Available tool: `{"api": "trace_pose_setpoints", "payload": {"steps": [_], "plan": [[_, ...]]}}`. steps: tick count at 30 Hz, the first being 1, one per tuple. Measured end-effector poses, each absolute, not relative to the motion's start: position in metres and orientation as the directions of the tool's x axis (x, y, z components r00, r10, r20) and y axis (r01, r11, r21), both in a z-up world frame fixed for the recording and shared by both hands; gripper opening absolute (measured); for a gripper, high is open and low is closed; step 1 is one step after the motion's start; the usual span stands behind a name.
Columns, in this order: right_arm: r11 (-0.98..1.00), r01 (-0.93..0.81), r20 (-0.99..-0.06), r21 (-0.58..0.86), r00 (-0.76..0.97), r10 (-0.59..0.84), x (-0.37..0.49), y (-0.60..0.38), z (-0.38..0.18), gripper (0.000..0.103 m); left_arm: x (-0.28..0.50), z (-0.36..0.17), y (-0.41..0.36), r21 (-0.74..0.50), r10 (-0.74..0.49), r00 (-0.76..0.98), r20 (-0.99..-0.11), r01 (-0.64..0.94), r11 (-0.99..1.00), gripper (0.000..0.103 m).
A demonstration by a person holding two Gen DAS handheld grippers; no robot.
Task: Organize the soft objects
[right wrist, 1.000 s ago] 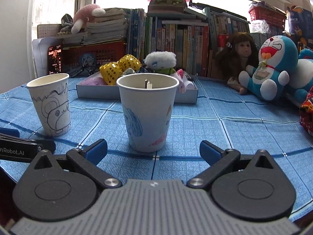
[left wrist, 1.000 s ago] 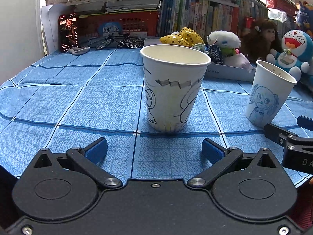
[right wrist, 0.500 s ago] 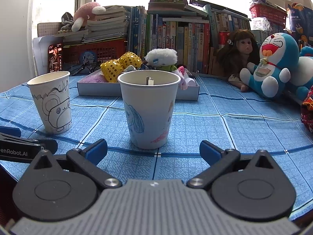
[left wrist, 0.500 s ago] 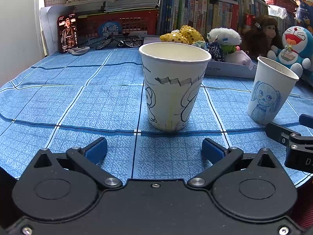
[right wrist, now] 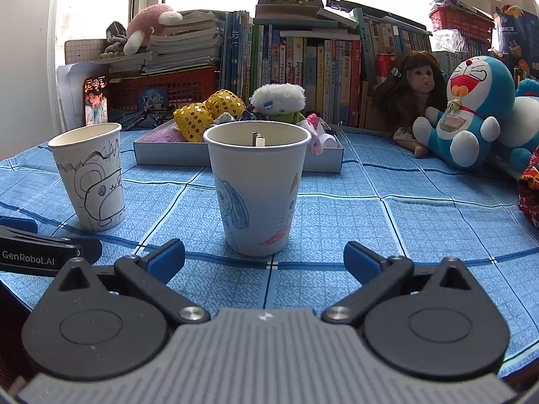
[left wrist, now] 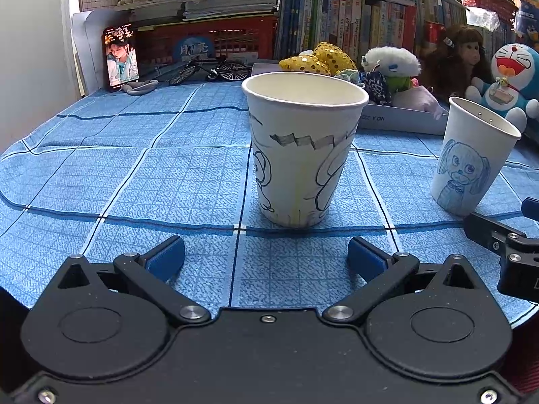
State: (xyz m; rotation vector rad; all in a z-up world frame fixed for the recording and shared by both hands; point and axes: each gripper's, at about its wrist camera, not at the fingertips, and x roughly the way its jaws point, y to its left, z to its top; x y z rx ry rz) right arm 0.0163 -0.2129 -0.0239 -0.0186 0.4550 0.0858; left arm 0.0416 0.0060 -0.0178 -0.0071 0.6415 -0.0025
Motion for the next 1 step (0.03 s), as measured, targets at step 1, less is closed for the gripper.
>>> {"api": "trace_pose_setpoints", "payload": {"steps": [1], "plan": [[0.996,-0.087,-0.44,0.001,0.895,0.079,0.0163,-0.2129,-0.0239,0.103,0.0414,-0.0178,0.0059,-0.006,-0.004,0.802,-0.598,0.0,1.0,0.103]]}}
